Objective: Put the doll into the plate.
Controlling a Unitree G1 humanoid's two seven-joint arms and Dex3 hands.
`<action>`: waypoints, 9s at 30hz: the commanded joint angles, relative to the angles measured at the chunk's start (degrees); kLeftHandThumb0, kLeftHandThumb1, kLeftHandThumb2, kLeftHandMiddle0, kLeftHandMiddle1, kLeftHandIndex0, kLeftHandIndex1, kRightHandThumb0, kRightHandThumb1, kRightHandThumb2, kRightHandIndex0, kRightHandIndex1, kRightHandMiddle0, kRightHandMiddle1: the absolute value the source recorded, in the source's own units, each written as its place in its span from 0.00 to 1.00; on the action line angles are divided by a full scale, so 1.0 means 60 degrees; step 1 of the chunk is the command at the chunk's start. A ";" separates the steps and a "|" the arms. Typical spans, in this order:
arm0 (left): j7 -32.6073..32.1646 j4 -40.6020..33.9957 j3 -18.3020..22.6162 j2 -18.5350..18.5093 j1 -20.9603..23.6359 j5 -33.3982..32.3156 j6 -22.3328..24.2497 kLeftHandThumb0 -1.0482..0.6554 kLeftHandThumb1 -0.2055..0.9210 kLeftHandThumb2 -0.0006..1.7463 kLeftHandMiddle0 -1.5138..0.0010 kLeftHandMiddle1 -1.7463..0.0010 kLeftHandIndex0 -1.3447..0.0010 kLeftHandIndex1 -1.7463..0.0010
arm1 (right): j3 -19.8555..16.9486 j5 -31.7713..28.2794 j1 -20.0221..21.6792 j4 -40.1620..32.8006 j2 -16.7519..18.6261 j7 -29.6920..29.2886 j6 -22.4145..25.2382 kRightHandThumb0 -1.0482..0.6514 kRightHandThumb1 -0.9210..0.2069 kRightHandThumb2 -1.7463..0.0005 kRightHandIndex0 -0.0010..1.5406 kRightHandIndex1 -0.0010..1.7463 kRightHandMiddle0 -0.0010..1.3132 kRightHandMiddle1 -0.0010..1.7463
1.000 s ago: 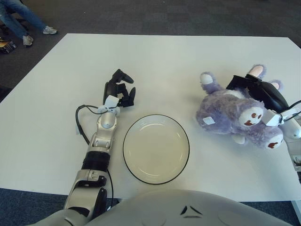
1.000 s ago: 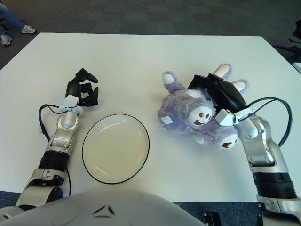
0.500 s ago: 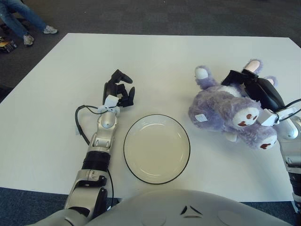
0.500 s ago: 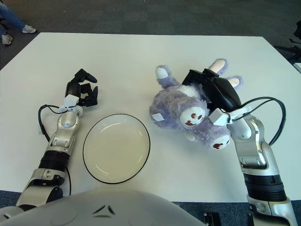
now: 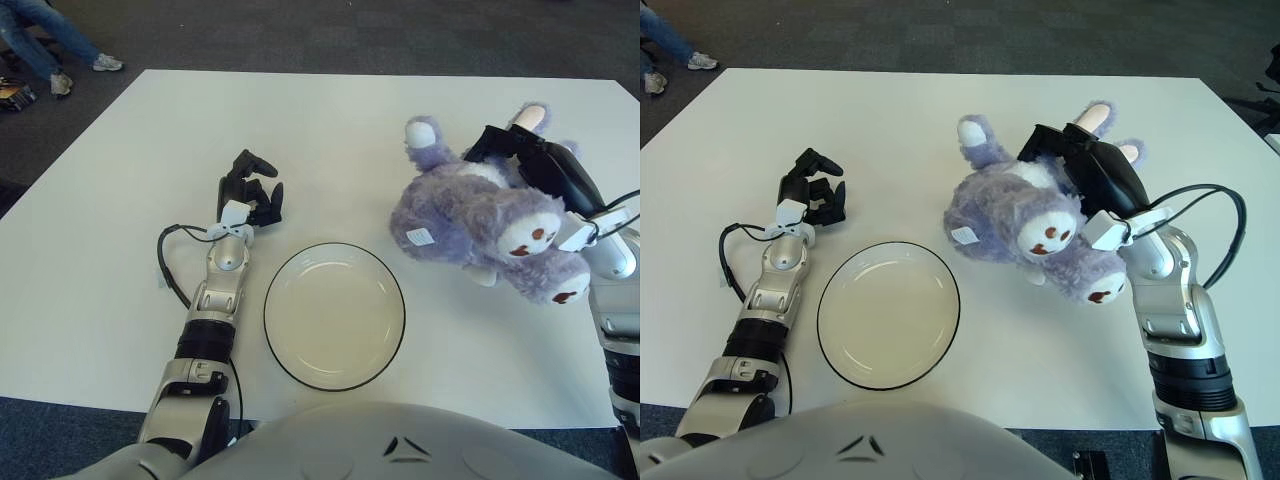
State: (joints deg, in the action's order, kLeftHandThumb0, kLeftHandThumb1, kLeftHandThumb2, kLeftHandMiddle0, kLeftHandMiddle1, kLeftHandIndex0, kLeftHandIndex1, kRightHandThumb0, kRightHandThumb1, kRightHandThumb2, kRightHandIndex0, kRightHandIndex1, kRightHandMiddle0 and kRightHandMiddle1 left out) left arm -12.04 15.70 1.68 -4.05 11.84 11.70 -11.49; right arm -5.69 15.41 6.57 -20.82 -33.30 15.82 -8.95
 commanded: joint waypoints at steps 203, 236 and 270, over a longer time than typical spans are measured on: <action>0.0912 0.0354 -0.0125 0.0198 -0.0249 -0.1289 -0.0386 0.61 0.48 0.74 0.68 0.00 0.65 0.00 | 0.0036 -0.0496 0.0063 0.2401 0.2383 -0.1315 0.0932 0.63 0.58 0.27 0.46 0.97 0.28 0.88; 0.1934 0.0459 0.0730 0.0192 0.0049 -0.2602 0.0426 0.61 0.49 0.74 0.68 0.00 0.66 0.00 | -0.1405 -0.5463 -0.0080 0.4983 0.3893 0.0211 -0.0555 0.61 0.64 0.17 0.38 1.00 0.44 1.00; 0.2338 0.0692 0.0971 0.0342 0.0137 -0.3077 0.0079 0.61 0.46 0.76 0.67 0.00 0.64 0.00 | -0.2481 -0.5544 -0.0009 0.6597 0.4140 -0.1043 -0.0730 0.61 0.74 0.09 0.44 1.00 0.50 1.00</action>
State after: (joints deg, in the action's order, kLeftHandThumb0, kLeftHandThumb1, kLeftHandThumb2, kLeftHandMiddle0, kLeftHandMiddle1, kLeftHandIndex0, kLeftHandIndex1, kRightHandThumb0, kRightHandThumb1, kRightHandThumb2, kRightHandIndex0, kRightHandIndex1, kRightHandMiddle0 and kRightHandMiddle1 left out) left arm 1.21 18.59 7.17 -2.66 14.19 -5.80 -10.15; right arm -19.97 -17.02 7.22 15.97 -9.86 9.95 -12.31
